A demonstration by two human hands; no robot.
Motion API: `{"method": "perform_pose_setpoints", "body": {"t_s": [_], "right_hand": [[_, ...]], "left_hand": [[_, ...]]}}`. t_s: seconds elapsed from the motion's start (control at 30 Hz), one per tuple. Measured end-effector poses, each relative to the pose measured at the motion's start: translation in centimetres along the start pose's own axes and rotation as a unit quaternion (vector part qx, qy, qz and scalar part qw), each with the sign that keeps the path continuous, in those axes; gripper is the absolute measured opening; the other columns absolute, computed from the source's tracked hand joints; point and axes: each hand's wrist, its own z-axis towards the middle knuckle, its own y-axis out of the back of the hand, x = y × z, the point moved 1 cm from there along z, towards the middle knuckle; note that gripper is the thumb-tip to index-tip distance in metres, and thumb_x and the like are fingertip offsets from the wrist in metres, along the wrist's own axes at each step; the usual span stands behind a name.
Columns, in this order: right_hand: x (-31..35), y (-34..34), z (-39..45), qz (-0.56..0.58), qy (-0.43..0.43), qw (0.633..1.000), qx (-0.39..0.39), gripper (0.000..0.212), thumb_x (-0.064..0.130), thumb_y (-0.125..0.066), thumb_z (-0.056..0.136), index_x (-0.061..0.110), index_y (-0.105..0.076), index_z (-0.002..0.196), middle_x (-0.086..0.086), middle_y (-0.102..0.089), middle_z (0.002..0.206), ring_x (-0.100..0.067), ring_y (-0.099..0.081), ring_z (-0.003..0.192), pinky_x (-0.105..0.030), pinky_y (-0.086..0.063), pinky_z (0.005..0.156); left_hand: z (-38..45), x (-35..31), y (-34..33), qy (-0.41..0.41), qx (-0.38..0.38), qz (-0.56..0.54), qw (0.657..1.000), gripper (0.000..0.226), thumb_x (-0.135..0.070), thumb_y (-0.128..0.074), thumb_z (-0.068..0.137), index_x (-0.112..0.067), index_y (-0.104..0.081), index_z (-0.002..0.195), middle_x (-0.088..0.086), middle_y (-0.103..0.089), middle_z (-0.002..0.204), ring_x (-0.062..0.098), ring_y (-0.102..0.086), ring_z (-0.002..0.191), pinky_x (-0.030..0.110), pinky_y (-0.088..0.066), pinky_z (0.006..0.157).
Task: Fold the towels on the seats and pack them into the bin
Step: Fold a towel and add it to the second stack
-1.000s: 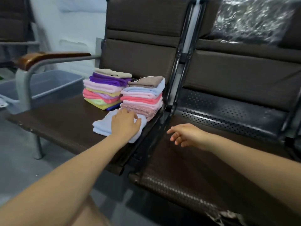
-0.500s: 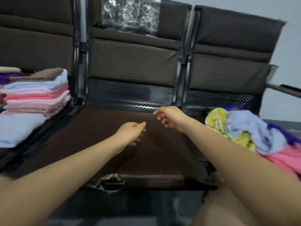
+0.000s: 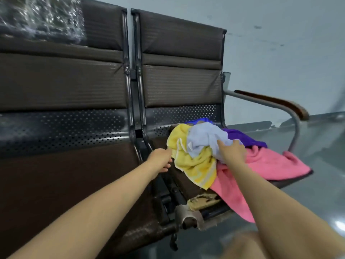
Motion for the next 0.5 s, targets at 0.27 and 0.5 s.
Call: {"method": "perform_pose_setpoints", "body": {"t_s": [0.27,0.5], "right_hand": [[-2.9,-1.1,2.6,-0.001,0.029,0.995,0.096,0.027,0.030,-0.058,0.090,0.013,-0.059,0.070,-0.004,-0.053,0.067,-0.024,-0.051,0.070,-0.031,-0.042,0.066],[1.6,3.3,-0.2,0.410,0.056,0.910,0.014,0.034,0.021,-0.051,0.098,0.018,-0.054,0.064,0.010,-0.051,0.059,-0.006,-0.043,0.064,-0.022,-0.037,0.060]], "left_hand": [[3.3,-3.5,-6.1,-0.053,0.024,-0.044,0.997,0.032,-0.035,-0.045,0.098,-0.010,-0.053,0.080,0.009,-0.051,0.071,0.020,-0.044,0.055,0.026,-0.038,0.052],[2.0,-5.9,-5.7,-0.076,0.071,-0.085,0.991,0.035,-0.041,-0.045,0.099,-0.010,-0.061,0.102,0.003,-0.058,0.083,0.017,-0.055,0.066,0.027,-0.046,0.057]]}}
